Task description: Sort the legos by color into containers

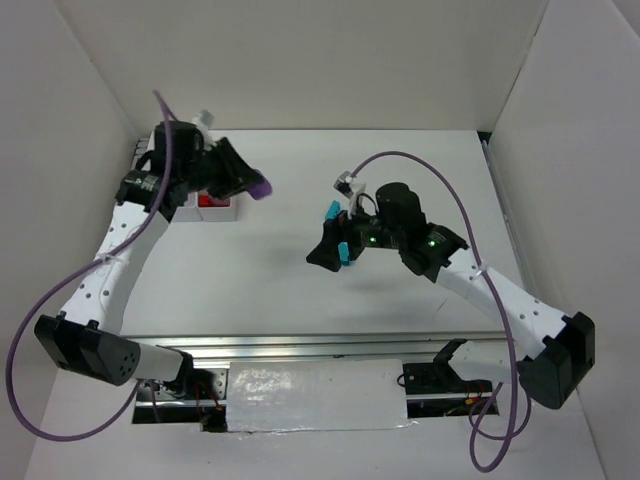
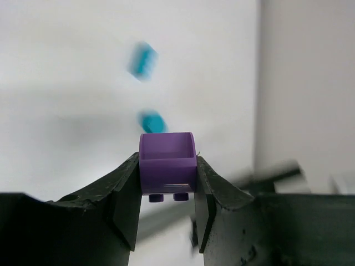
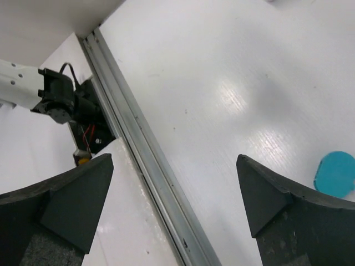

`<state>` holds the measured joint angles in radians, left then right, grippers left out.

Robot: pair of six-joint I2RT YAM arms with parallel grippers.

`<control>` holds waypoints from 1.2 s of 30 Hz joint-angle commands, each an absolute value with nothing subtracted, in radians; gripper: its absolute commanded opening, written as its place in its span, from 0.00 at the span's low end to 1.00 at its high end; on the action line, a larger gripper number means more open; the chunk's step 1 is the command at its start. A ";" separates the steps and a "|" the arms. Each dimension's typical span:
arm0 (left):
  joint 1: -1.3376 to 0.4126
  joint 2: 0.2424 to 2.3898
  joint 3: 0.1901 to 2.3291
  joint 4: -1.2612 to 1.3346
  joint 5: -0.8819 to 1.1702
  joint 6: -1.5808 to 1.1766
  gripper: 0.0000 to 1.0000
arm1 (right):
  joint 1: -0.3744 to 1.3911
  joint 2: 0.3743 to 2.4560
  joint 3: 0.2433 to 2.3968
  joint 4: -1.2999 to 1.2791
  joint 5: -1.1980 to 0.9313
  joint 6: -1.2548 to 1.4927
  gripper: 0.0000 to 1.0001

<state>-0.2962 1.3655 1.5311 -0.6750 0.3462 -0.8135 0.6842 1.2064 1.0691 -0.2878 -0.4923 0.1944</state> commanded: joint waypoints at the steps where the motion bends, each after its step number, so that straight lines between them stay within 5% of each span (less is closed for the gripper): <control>1: -0.143 1.385 1.534 -0.680 0.066 -0.735 0.00 | 0.658 1.062 1.016 -0.227 -0.450 0.239 1.00; 5: 0.000 1.399 1.432 -0.510 -0.214 -0.735 0.00 | 0.655 0.970 0.976 -0.262 -0.365 0.259 1.00; 11: 0.195 1.517 1.301 -0.099 -0.094 -0.860 0.00 | 0.653 0.832 0.925 -0.313 -0.330 0.291 1.00; 17: 0.206 1.617 1.324 0.127 -0.136 -0.888 0.00 | 0.652 0.741 0.902 -0.385 -0.342 0.298 1.00; 36: 0.212 1.680 1.218 0.184 -0.107 -0.920 0.09 | 0.652 0.761 0.937 -0.430 -0.308 0.249 1.00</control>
